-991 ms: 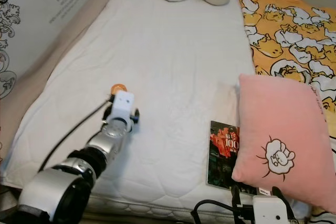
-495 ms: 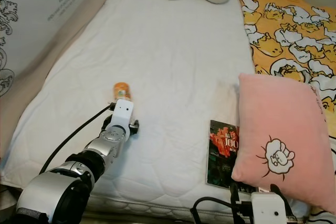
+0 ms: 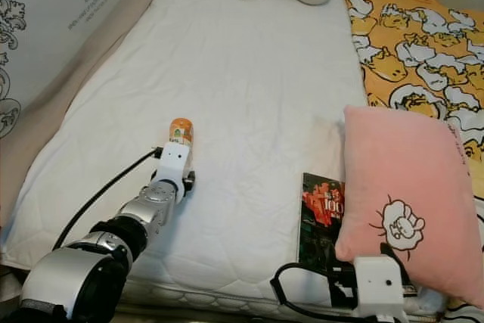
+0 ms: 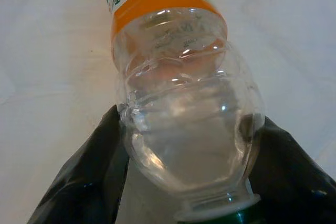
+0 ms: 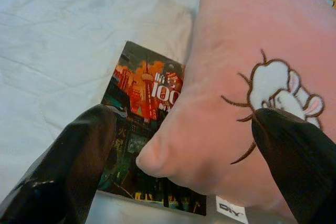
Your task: Clean up the room
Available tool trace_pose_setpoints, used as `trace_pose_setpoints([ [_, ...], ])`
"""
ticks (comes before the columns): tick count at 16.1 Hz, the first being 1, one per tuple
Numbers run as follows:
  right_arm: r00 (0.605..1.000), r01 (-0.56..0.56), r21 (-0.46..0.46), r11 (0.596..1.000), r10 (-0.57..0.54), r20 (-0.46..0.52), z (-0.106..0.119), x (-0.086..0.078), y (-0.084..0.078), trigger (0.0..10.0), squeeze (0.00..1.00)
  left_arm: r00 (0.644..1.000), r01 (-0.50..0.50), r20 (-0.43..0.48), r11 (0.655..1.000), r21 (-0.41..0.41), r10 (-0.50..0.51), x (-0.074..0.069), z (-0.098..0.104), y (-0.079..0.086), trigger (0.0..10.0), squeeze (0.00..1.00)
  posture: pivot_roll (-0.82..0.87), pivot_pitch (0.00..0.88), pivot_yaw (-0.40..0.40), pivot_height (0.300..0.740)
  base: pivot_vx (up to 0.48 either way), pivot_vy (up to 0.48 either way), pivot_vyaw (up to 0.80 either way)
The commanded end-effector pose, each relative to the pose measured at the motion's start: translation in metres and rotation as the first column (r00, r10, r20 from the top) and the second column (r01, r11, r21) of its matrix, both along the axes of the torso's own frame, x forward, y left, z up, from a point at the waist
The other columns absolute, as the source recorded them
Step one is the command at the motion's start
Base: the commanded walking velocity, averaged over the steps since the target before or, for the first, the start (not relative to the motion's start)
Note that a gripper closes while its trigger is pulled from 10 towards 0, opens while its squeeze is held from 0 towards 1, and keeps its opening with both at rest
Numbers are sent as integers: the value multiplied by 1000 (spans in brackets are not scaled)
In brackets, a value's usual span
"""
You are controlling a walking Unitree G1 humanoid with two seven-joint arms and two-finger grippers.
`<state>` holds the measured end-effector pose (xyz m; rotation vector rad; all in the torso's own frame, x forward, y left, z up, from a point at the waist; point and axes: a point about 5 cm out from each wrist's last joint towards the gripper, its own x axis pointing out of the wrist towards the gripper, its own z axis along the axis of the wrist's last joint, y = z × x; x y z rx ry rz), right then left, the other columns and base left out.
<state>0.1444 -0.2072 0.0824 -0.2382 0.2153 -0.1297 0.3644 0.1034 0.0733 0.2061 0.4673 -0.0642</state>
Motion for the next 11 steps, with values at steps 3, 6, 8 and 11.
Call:
trace_pose_setpoints([
  [3,999,32,71,997,-30,-37,-14,13,-5,10000,0,986,121,129,984,-131,-104,8,20,-19,0,0,-134,107,-57,740,0,0,0],
  [6,999,26,87,996,-29,35,-17,49,0,10000,0,961,163,263,948,-272,-90,6,25,-5,0,0,-44,0,-9,740,0,0,0],
  [8,993,21,63,998,-28,112,-8,66,-1,10000,0,927,192,369,933,-305,-70,2,30,14,0,0,14,0,13,740,0,0,0],
  [11,962,44,43,998,-54,267,16,80,-7,10000,0,805,216,591,955,-205,-55,-28,48,42,10000,0,89,0,7,740,0,0,0],
])
